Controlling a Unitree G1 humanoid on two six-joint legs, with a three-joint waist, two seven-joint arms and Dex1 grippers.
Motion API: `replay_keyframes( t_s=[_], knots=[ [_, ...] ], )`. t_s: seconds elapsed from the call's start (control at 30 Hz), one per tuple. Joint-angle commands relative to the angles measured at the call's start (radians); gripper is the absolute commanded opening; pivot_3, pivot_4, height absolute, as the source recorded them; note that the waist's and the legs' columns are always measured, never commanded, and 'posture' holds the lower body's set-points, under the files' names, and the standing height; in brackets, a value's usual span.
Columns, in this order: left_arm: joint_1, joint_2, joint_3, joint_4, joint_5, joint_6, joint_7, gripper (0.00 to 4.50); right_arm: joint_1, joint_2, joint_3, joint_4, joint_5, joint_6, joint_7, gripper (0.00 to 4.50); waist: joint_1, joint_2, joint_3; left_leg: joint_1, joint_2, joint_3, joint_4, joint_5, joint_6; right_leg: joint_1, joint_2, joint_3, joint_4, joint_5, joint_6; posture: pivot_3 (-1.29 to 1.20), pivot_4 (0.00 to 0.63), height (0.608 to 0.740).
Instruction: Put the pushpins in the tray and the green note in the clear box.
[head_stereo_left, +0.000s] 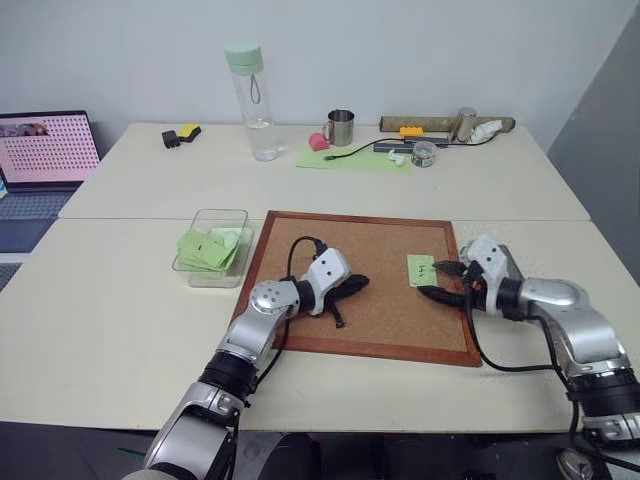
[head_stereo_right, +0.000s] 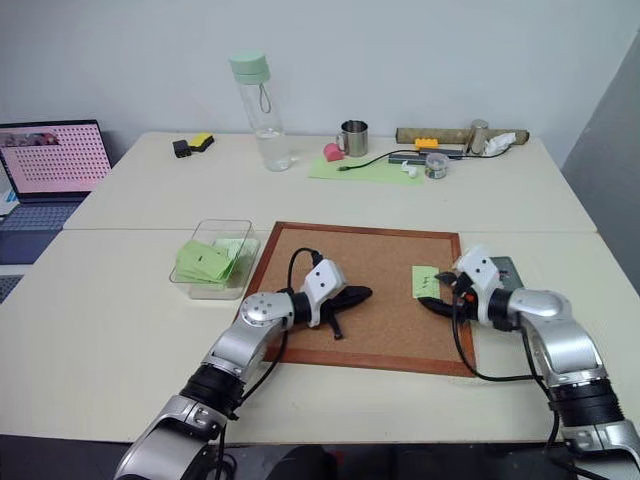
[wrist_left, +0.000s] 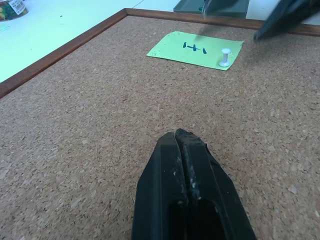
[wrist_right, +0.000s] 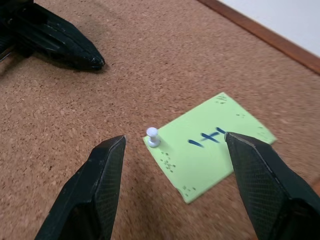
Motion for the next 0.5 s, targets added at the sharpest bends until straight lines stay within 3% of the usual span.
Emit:
replay_keyframes(
  t_s=[0.03, 0.13, 0.2, 0.5],
  knots=[
    [0.042, 0.010, -0.021, 0.032, 0.025, 0.032, -0.004, 0.00, -0.029, 0.016, 0.007, 0.021, -0.016, -0.050, -0.004, 3.31, 0.000, 0.000, 0.000, 0.000, 0.000, 0.000, 0.000, 0.000, 0.000, 0.000, 0.000, 0.000, 0.000, 0.000, 0.000, 0.00, 0.150, 0.740],
    [0.044, 0.012, -0.022, 0.022, 0.023, 0.037, -0.007, 0.00, -0.036, 0.031, 0.004, 0.051, -0.014, -0.070, 0.001, 3.31, 0.000, 0.000, 0.000, 0.000, 0.000, 0.000, 0.000, 0.000, 0.000, 0.000, 0.000, 0.000, 0.000, 0.000, 0.000, 0.00, 0.150, 0.740],
    [0.044, 0.013, -0.022, 0.021, 0.023, 0.038, -0.008, 0.00, -0.038, 0.039, 0.001, 0.060, -0.012, -0.081, 0.006, 3.03, 0.000, 0.000, 0.000, 0.000, 0.000, 0.000, 0.000, 0.000, 0.000, 0.000, 0.000, 0.000, 0.000, 0.000, 0.000, 0.00, 0.150, 0.740],
    [0.034, 0.017, -0.017, 0.032, 0.024, 0.035, -0.009, 0.00, -0.029, 0.057, 0.015, 0.091, -0.031, -0.123, 0.015, 1.23, -0.001, 0.000, 0.000, 0.000, 0.000, 0.000, 0.000, 0.000, 0.000, 0.000, 0.000, 0.000, 0.000, 0.000, 0.000, 0.00, 0.150, 0.740]
  ],
)
